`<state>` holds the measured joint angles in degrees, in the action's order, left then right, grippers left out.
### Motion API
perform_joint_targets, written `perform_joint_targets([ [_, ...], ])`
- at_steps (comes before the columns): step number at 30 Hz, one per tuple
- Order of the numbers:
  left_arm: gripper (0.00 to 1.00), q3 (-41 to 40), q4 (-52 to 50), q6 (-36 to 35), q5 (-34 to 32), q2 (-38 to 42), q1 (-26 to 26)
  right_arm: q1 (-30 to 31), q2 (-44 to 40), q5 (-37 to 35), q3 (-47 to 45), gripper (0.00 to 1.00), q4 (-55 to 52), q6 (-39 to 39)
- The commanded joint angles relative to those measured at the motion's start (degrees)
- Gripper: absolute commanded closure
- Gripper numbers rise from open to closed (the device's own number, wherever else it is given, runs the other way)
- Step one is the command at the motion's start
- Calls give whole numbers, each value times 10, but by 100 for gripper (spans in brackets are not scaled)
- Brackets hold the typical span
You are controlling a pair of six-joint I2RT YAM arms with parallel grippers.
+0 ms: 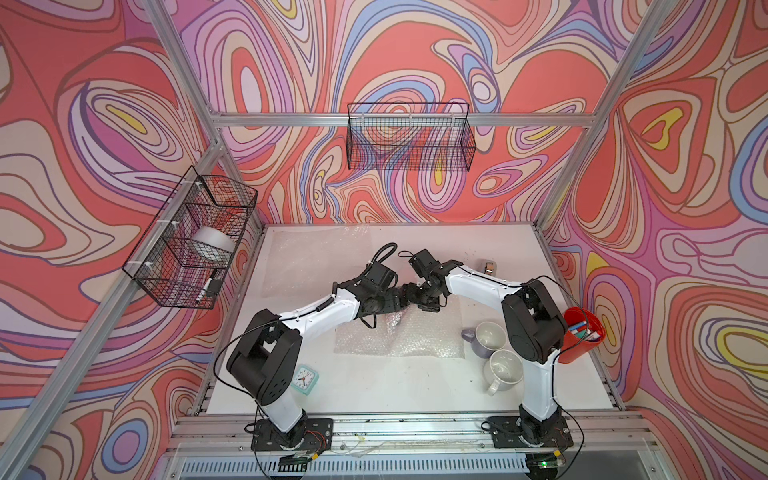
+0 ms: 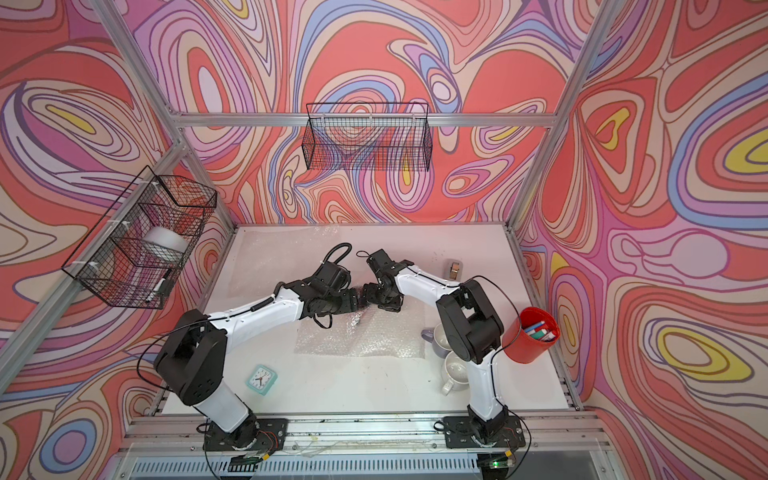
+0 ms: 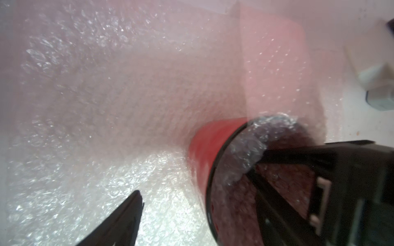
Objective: Wrap mugs in bubble wrap
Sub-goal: Wrap the mug in bubble wrap.
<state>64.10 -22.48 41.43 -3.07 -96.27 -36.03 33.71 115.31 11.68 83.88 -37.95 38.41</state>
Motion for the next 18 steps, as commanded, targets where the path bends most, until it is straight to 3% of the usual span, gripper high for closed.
perform_joint_targets([
  [1,14,23,-29,15,-18,-24,9,1,-48,22,-19,19,50,-11],
  [9,14,35,-32,17,-10,-49,12,-34,-114,-9,-43,22,83,-37],
  [12,14,37,-30,18,-6,-52,11,-71,-88,-31,-12,21,47,-35],
  [18,13,42,-33,17,-3,-55,11,-122,4,-52,94,9,-9,-46],
])
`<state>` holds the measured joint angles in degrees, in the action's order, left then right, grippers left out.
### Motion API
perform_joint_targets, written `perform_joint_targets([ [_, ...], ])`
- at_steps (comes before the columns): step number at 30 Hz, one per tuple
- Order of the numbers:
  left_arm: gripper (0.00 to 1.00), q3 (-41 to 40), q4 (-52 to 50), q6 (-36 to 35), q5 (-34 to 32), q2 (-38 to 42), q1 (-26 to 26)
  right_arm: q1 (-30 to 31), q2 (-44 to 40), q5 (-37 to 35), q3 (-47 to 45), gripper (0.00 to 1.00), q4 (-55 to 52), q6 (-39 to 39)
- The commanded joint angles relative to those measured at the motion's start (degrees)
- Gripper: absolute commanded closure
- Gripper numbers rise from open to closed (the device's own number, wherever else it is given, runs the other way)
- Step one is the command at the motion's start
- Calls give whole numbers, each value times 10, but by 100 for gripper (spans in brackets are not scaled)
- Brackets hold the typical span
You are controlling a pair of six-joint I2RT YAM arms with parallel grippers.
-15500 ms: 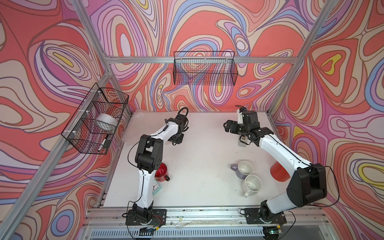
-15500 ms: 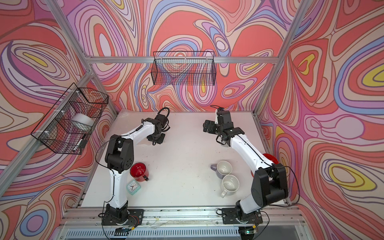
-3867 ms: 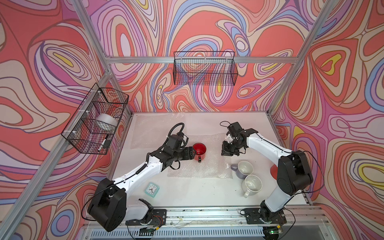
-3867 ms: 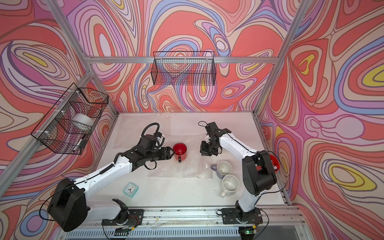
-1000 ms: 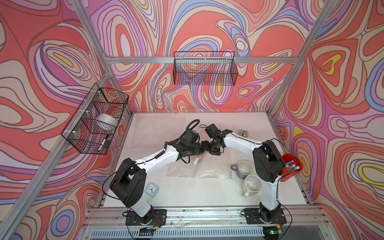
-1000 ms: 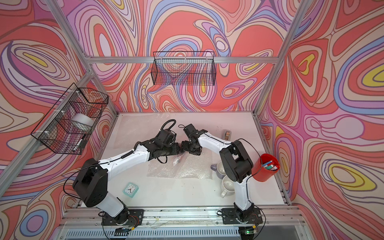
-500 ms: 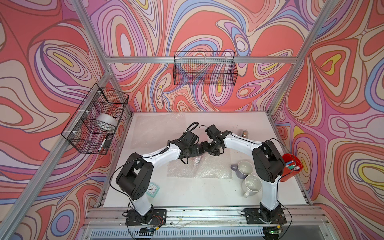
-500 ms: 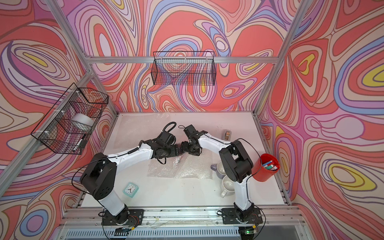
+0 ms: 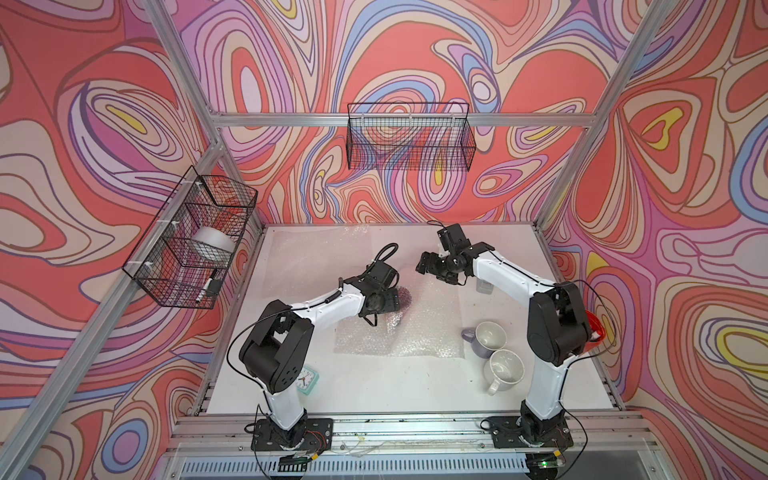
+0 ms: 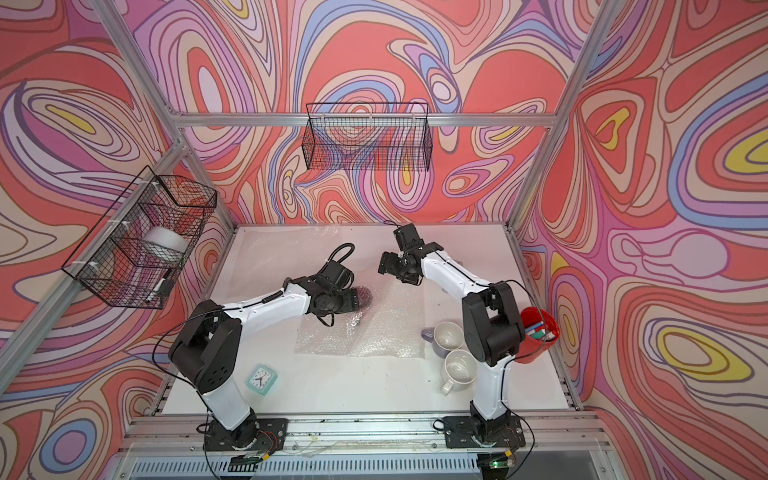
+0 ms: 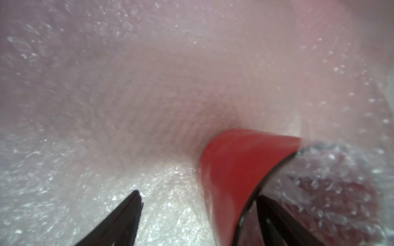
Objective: Wrap mugs in bubble wrap
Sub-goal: Wrap the mug in bubble wrap.
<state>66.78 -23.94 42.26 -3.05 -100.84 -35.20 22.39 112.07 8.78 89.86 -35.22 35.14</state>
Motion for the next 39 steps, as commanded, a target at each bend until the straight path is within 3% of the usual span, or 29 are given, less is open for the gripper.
perform_joint_targets([
  [1,13,14,-19,9,-3,-9,3,-12,50,-25,52,8,-41,-18],
  [5,13,14,-22,9,-1,-10,3,-16,117,-37,144,8,-85,-33],
  [10,12,14,-23,13,1,-10,3,-16,190,-40,240,15,-157,-40],
  [15,12,12,-24,12,0,-8,3,-16,213,-20,266,28,-177,-42],
  [25,11,11,-22,12,5,-10,3,-16,268,42,316,40,-190,-52],
  [35,11,11,-27,22,5,-17,6,-16,216,59,258,86,-109,-41],
  [39,11,11,-29,26,8,-20,9,-16,178,63,212,98,-66,-39],
])
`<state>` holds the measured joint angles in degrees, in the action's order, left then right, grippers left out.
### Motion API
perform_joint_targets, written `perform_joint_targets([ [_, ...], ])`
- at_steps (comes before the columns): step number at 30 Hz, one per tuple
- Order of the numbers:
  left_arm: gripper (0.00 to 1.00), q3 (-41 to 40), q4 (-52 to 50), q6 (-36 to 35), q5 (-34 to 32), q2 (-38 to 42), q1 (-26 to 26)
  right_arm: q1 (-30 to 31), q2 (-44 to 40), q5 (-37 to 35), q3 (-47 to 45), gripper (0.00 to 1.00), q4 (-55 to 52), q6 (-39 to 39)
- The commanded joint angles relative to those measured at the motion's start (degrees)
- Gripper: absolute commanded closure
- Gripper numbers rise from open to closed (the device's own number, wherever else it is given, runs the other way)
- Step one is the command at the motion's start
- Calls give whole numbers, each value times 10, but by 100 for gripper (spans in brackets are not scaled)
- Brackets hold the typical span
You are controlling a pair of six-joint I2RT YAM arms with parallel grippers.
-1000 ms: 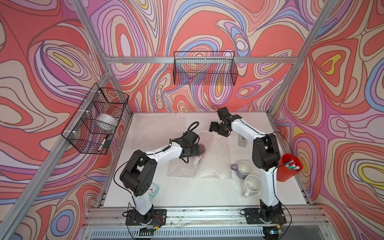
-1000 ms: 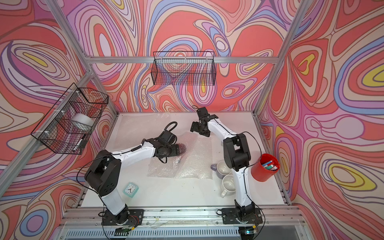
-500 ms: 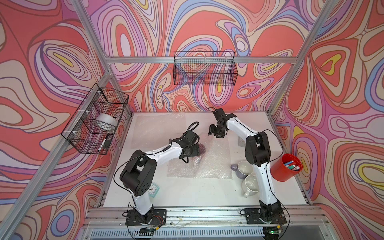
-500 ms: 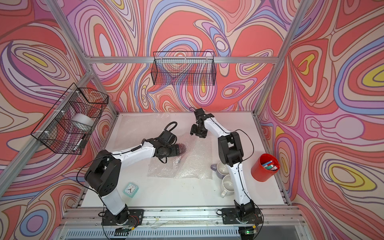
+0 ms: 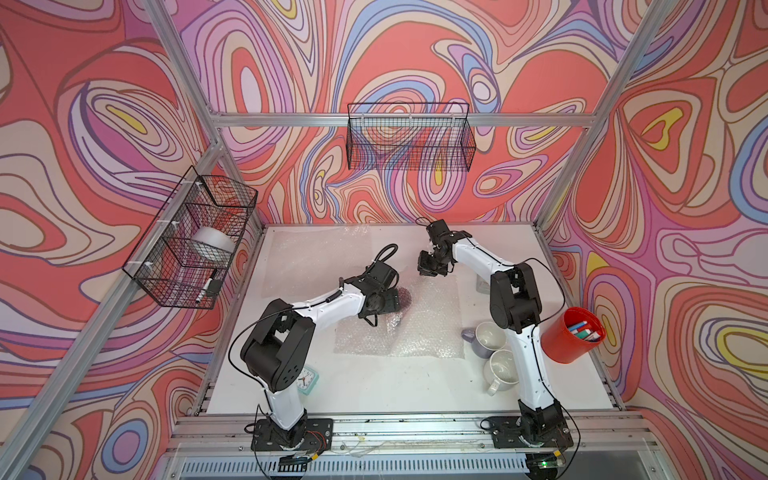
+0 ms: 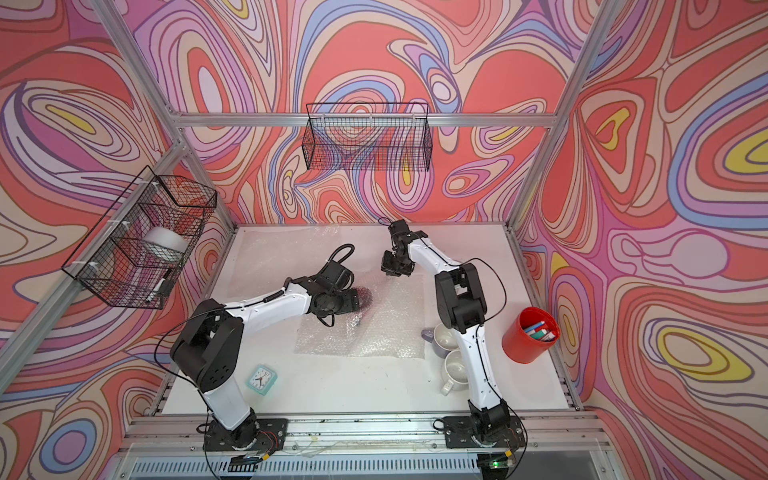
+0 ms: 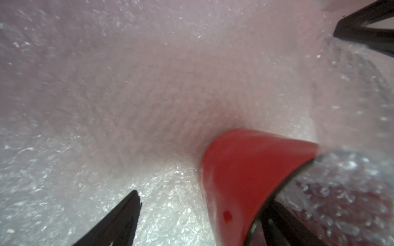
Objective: Wrap mugs in bubble wrap
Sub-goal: Wrap the mug in bubble wrap.
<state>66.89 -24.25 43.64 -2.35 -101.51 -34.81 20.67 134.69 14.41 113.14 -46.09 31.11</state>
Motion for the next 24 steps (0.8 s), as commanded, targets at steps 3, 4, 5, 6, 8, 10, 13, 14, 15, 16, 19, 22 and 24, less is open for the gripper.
perform_joint_targets([
  [3,11,11,-26,15,4,-15,8,2,-85,14,-61,100,78,-7],
  [4,11,10,-27,16,5,-15,9,2,-99,19,-78,100,92,-11],
  [5,11,11,-26,17,7,-16,10,2,-115,27,-95,100,108,-15],
  [6,11,11,-26,17,9,-16,10,2,-126,34,-110,100,121,-18],
  [8,11,10,-24,19,11,-18,11,2,-152,54,-139,100,147,-24],
  [10,11,10,-22,21,14,-18,12,4,-175,80,-166,100,170,-29],
  [13,11,10,-19,23,17,-19,13,9,-203,117,-197,100,194,-36],
  [14,11,10,-18,24,18,-19,13,11,-209,128,-205,100,199,-38],
  [15,11,10,-16,24,19,-19,13,14,-216,140,-212,100,204,-41],
  [16,11,11,-17,25,21,-19,13,17,-223,152,-219,100,209,-44],
  [19,12,12,-16,25,23,-20,13,29,-239,182,-238,100,216,-53],
  [22,14,12,-16,27,23,-19,14,42,-255,198,-259,100,219,-60],
  [24,15,11,-16,27,23,-16,14,50,-263,206,-274,100,220,-60],
])
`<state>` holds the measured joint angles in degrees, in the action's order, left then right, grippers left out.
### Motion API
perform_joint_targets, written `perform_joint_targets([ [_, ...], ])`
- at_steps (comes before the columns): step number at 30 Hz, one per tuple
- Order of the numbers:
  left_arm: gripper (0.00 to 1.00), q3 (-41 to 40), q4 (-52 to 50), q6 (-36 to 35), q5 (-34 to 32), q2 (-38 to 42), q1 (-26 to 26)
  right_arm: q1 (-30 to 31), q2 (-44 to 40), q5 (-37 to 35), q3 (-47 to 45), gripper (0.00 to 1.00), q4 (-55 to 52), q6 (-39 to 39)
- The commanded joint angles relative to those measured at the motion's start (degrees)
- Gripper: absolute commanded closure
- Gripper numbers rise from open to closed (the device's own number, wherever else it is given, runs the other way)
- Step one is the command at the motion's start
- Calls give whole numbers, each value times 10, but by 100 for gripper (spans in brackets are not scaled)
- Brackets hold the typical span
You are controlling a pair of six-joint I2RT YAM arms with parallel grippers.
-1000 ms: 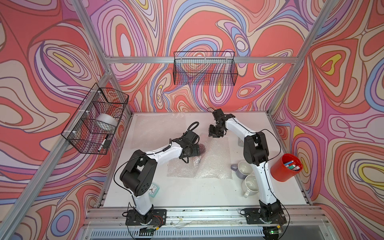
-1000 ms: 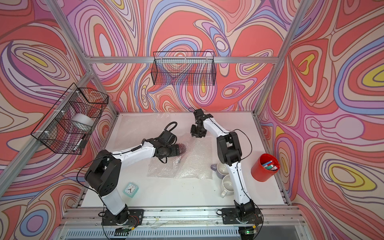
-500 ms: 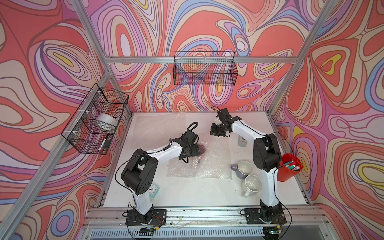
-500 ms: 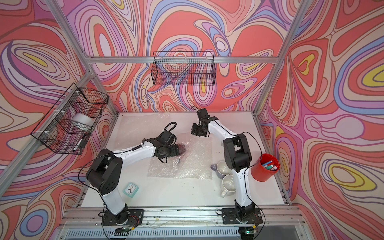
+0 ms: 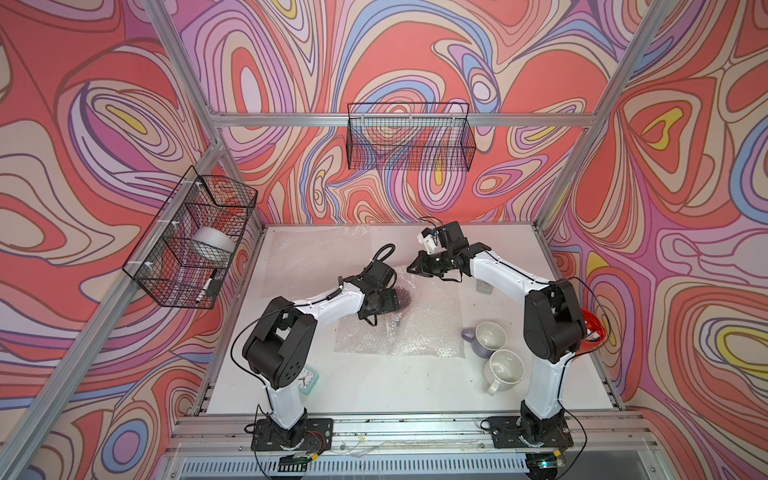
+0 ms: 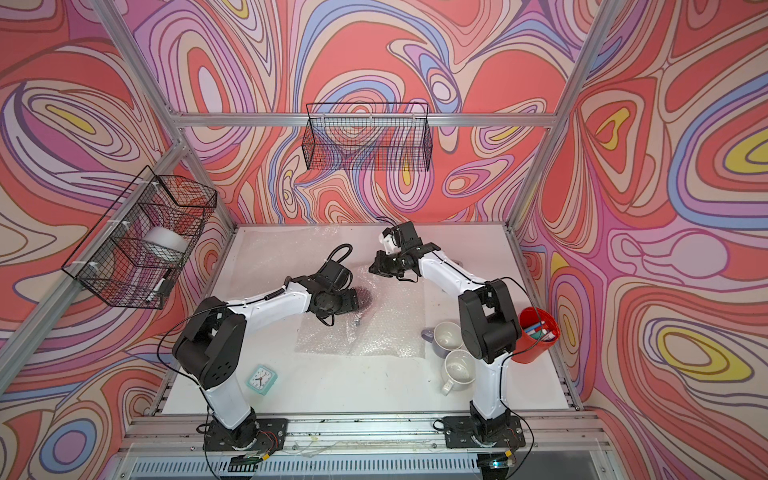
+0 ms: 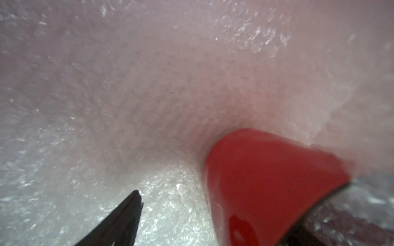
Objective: Wrap mugs in bubble wrap
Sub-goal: Wrap the mug in bubble wrap.
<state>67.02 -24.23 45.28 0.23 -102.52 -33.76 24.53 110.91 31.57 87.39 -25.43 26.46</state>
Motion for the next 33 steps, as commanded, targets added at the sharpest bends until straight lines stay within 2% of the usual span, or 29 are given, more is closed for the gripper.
perform_joint_targets([
  [1,16,9,-15,11,-3,-6,4,16,-29,38,-24,100,13,-14],
  [12,27,-6,-9,20,-6,17,4,49,-9,33,-61,100,-36,-44],
  [24,34,-38,-19,26,-35,96,5,70,38,-54,-24,100,-140,-129],
  [26,33,-47,-11,28,-43,116,5,72,44,-65,-18,100,-150,-137],
  [28,28,-58,4,26,-43,131,6,75,50,-76,-12,100,-160,-144],
  [33,16,-60,48,13,-8,128,9,86,65,-92,2,100,-179,-159],
])
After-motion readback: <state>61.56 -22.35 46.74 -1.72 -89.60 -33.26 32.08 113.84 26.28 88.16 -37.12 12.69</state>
